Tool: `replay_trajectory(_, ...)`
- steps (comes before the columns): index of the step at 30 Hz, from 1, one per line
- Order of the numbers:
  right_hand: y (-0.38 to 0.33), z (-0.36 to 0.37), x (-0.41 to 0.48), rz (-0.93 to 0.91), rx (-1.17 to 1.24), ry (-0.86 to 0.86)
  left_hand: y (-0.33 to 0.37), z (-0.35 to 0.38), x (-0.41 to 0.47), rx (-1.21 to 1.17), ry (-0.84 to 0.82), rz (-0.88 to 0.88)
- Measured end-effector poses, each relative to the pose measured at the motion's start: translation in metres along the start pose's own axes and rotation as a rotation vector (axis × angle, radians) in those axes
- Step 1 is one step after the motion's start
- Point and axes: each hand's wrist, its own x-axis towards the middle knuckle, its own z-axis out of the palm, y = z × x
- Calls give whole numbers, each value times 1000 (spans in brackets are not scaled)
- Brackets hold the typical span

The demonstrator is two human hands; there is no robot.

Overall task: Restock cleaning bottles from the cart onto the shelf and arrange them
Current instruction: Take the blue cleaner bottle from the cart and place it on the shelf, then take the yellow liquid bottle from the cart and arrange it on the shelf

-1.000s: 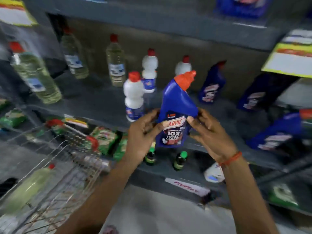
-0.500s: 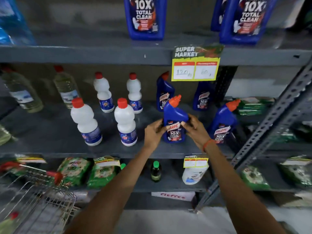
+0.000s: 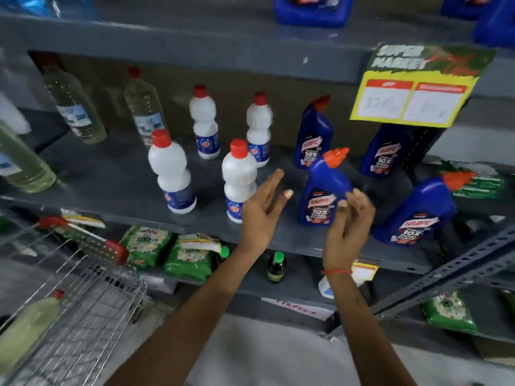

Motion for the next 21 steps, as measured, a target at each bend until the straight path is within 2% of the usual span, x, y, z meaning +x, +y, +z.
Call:
replay_trajectory(4, -37, 74, -72, 27, 110, -153, 15, -85, -34, 64, 187, 25)
replay_trajectory(9, -64, 166, -168, 141, 225, -414, -6, -215, -72, 183, 514, -80)
replay_trajectory(11, -64, 195, -202, 122, 157, -549, -16, -264, -87, 204, 613, -138)
replay_trajectory(13, -88, 278, -288, 188, 169, -722, -35, -378, -120, 306, 788, -231)
replay_trajectory(15, -88, 296, -295, 187, 153, -740, -43, -386, -122, 302, 798, -245)
replay_trajectory(21, -75, 412, -426, 433, 50, -993, -85, -523, -164, 362, 996, -408)
